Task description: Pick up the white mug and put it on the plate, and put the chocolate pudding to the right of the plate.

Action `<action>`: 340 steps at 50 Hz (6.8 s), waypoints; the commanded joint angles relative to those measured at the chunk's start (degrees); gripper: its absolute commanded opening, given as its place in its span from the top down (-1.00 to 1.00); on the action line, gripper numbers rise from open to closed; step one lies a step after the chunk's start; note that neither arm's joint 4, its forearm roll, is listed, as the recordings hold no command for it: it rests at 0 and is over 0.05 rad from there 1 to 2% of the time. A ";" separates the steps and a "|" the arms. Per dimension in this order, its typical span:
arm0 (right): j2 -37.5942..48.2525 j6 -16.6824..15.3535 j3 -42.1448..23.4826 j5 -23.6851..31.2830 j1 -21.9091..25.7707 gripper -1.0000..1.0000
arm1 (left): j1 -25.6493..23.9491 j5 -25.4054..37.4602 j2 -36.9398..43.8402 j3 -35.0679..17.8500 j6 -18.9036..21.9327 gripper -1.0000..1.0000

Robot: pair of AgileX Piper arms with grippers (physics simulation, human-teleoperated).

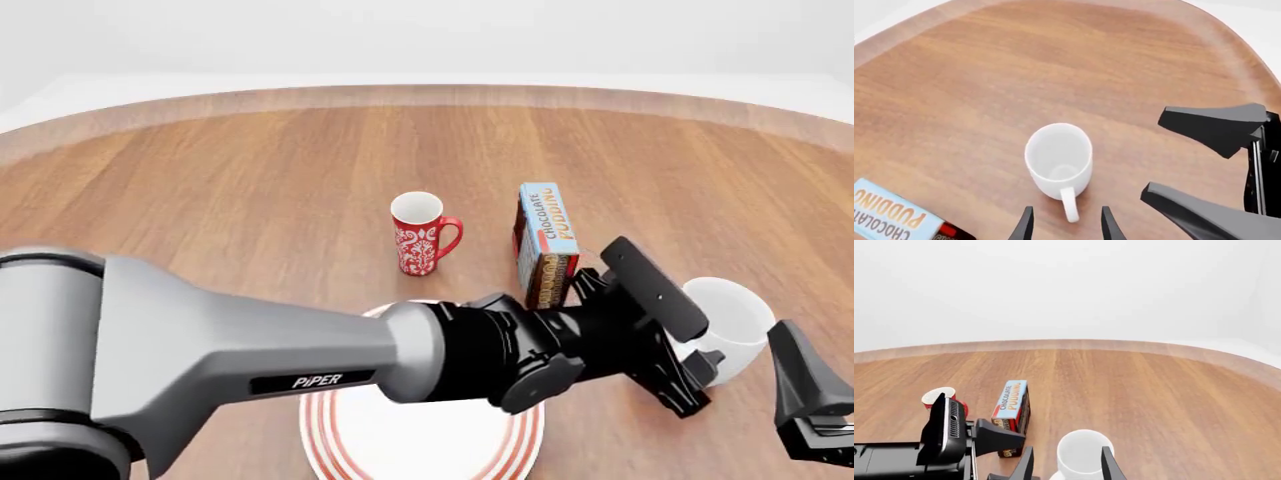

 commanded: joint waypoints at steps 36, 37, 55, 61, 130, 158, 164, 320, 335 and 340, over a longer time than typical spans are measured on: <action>-0.05 0.20 -0.12 -0.04 0.03 -1.00 | 0.92 2.75 7.14 -7.03 0.73 -1.00; -0.04 0.19 -0.10 -0.06 0.04 -1.00 | 0.90 2.76 7.26 -7.10 0.72 -1.00; 0.36 0.21 0.11 -0.64 0.00 -1.00 | 0.49 3.43 9.51 -8.68 0.26 -1.00; 0.16 0.24 0.06 -0.40 -0.02 -1.00 | 0.33 3.61 10.18 -9.25 0.07 -1.00; 0.25 0.28 0.07 -0.50 -0.08 -1.00 | 0.24 5.62 16.49 -14.08 -0.91 1.00; 0.26 0.30 0.08 -0.49 -0.10 -1.00 | 1.43 4.34 13.74 -11.91 -0.23 1.00; 0.25 0.28 0.07 -0.50 -0.09 -1.00 | 2.16 3.68 12.20 -10.78 -0.16 1.00; 0.08 -0.25 -0.11 -0.44 -0.10 -1.00 | 7.07 -13.42 -34.82 38.05 -0.04 1.00; 0.02 -0.53 -0.06 -0.52 -0.05 -1.00 | 8.19 -13.53 -38.63 42.54 -0.71 1.00; 0.02 -0.59 -0.04 -0.55 -0.01 -1.00 | 8.41 -13.73 -39.67 44.19 -1.10 1.00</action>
